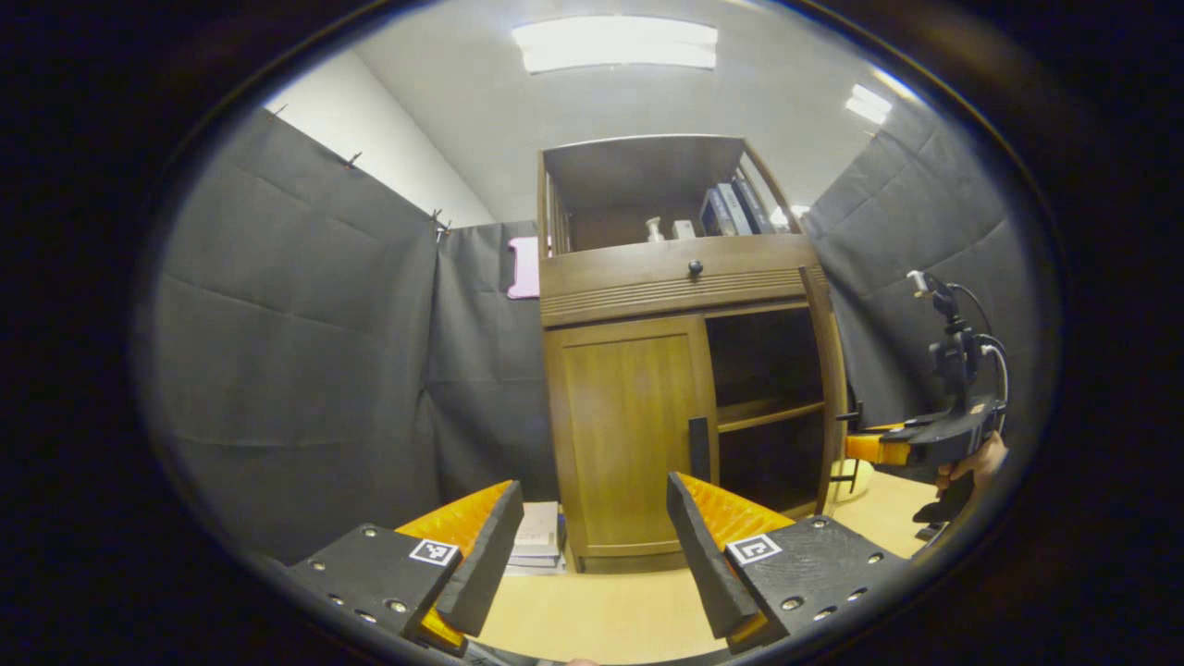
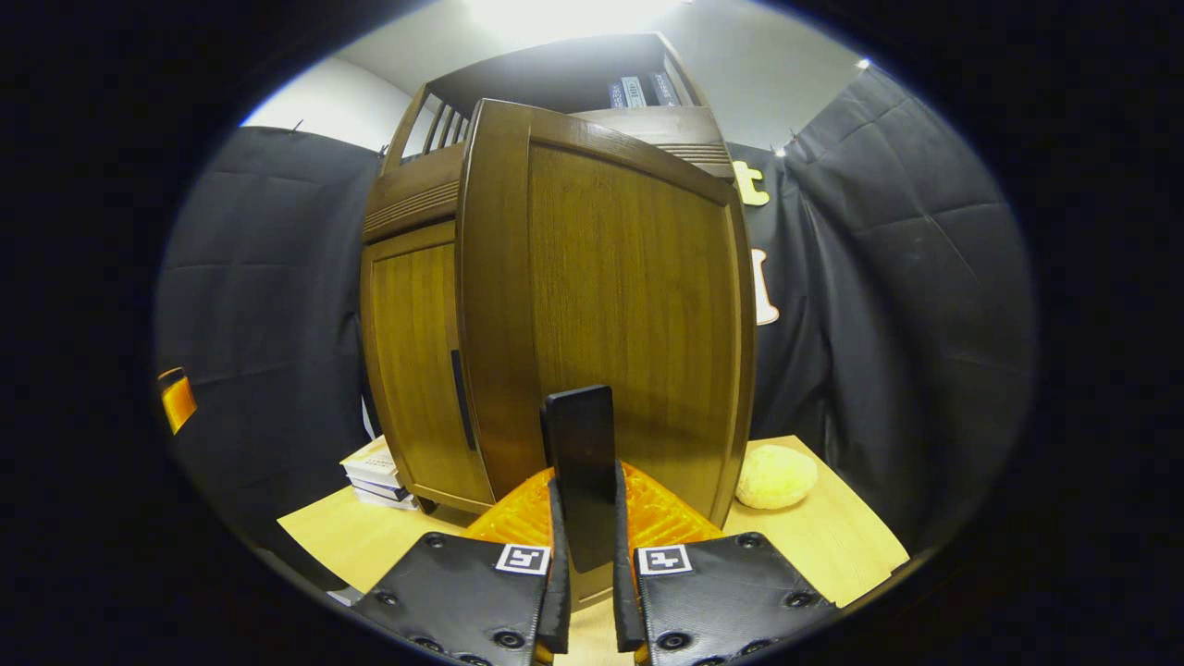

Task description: Open the right door of the double-door shoe cabinet with the right hand, and open the left door with the left hand.

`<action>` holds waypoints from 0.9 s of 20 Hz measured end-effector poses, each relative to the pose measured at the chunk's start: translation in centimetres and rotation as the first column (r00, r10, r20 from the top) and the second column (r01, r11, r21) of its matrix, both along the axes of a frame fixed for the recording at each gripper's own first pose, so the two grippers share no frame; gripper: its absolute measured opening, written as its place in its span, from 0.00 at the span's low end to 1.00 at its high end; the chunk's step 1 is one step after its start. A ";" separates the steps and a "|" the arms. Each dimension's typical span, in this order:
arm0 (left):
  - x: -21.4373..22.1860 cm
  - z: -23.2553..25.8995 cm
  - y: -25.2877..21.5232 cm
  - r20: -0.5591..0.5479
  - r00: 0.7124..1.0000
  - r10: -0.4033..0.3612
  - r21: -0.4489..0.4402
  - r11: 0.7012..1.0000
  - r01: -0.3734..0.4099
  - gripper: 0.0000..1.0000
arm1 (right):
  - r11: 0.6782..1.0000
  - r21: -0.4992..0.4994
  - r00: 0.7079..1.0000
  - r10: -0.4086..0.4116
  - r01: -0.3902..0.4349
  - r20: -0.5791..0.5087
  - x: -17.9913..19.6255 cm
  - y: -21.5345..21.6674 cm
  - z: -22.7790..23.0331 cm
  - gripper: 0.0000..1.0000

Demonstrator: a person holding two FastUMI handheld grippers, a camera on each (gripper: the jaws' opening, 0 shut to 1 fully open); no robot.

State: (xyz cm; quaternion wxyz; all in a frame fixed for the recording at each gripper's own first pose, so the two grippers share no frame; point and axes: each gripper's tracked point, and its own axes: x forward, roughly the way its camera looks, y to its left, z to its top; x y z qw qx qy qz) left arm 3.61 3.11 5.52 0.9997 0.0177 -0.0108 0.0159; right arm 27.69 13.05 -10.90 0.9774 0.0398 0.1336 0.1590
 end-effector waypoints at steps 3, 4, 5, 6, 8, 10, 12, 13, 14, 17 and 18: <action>0.7 0.0 -0.1 0.009 0.999 -0.030 0.002 1.000 0.030 0.88 | 1.000 -0.004 1.000 -0.004 0.004 0.001 0.0 -0.1 0.0 0.20; 0.7 0.1 -0.2 0.013 0.999 -0.041 0.003 0.999 0.041 0.88 | 1.000 -0.010 1.000 -0.007 0.007 0.005 0.1 -0.3 0.1 0.20; 0.8 0.2 -0.2 0.015 0.999 -0.052 0.002 0.999 0.051 0.89 | 1.000 -0.015 1.000 -0.011 0.011 0.008 0.2 -0.5 0.0 0.21; 0.8 0.3 -0.3 0.015 0.998 -0.066 -0.003 0.998 0.066 0.89 | 1.000 -0.018 1.000 -0.016 0.017 0.008 0.2 -0.7 0.1 0.20; 0.7 0.2 -0.4 0.013 0.995 -0.095 -0.011 0.995 0.095 0.90 | 0.999 -0.019 0.999 -0.033 0.033 0.005 0.1 -0.9 0.0 0.20; 1.0 0.0 -0.6 0.011 0.993 -0.121 -0.017 0.992 0.122 0.90 | 0.998 -0.031 0.998 -0.054 0.055 0.009 0.1 -1.5 -0.1 0.19; 0.9 0.0 -0.7 0.006 0.989 -0.146 -0.021 0.989 0.146 0.90 | 0.996 -0.038 0.996 -0.083 0.083 0.012 0.0 -3.6 0.0 0.20; 0.8 -0.2 -0.9 0.005 0.988 -0.157 -0.021 0.987 0.157 0.90 | 0.994 -0.039 0.995 -0.100 0.101 0.015 -0.2 -4.9 0.0 0.18; 0.8 -0.3 -0.9 0.005 0.986 -0.165 -0.019 0.986 0.165 0.90 | 0.992 -0.036 0.993 -0.117 0.118 0.015 -0.2 -5.8 -0.1 0.20; 0.8 -0.1 -1.1 0.013 0.982 -0.187 -0.011 0.982 0.187 0.90 | 0.987 -0.029 0.987 -0.160 0.160 0.006 -0.2 -7.9 -0.6 0.22; 0.8 0.0 -1.2 0.020 0.981 -0.193 -0.006 0.981 0.193 0.90 | 0.985 -0.031 0.986 -0.170 0.170 0.005 -0.1 -8.6 -0.6 0.22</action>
